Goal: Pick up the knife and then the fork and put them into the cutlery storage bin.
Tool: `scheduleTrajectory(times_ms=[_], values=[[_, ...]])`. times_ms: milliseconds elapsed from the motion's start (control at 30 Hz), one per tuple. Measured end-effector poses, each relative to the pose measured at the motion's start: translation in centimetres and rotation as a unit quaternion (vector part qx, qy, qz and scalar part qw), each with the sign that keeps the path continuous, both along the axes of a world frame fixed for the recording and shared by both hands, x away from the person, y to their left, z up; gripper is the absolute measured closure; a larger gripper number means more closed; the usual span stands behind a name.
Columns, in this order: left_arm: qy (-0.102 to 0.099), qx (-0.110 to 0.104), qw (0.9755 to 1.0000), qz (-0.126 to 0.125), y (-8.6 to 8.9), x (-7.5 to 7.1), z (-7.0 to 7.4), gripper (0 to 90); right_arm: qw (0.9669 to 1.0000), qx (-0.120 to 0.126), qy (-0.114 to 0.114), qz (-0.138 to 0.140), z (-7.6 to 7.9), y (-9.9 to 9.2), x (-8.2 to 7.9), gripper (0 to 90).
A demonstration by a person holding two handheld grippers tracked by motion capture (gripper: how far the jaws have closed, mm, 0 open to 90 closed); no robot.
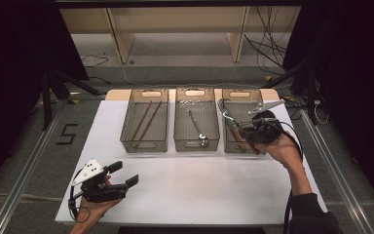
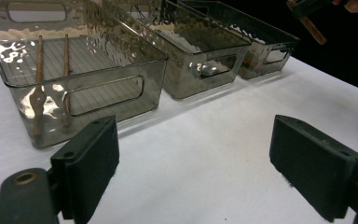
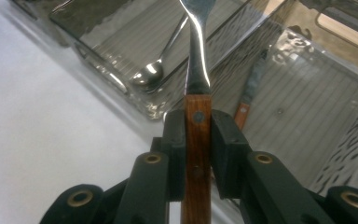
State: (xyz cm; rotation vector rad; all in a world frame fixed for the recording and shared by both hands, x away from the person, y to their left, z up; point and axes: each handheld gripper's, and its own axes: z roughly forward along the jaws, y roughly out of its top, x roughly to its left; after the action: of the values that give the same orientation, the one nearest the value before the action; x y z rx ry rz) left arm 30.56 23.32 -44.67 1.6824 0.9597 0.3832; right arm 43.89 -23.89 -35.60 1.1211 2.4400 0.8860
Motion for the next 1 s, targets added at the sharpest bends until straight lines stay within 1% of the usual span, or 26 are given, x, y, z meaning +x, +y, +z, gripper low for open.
scheduleTrajectory(times_ms=[67,233,400,533,633,800,867,1000], values=[[0.0,0.0,1.0,0.0,0.0,0.0,0.0,15.2,0.9999,0.004,0.004,-0.009,0.1,-0.1,0.4,77.6],[0.0,0.0,1.0,0.0,0.0,0.0,0.0,15.2,0.9996,0.001,0.005,-0.027,0.3,-0.4,1.7,77.6],[0.001,0.0,1.0,0.0,0.0,0.0,0.0,15.2,0.9989,0.01,0.005,-0.045,0.4,-0.8,3.0,77.6],[0.001,0.001,1.0,-0.001,0.0,0.0,0.0,15.2,0.9977,0.018,0.011,-0.064,0.5,-0.8,3.8,77.6],[0.001,-0.001,1.0,0.0,0.0,0.0,0.0,15.2,0.9969,0.019,0.012,-0.075,0.4,-0.8,4.6,77.5],[0.0,-0.001,1.0,-0.001,0.0,0.0,0.0,15.2,0.9951,0.024,0.02,-0.094,-0.1,-0.9,5.7,77.5],[0.0,-0.002,1.0,-0.001,0.1,0.0,0.0,15.2,0.9947,0.018,0.023,-0.099,-0.5,-0.8,6.1,77.5],[0.0,-0.002,1.0,-0.001,0.1,0.0,0.0,15.2,0.9934,0.015,0.028,-0.11,-1.0,-0.9,6.7,77.4]])
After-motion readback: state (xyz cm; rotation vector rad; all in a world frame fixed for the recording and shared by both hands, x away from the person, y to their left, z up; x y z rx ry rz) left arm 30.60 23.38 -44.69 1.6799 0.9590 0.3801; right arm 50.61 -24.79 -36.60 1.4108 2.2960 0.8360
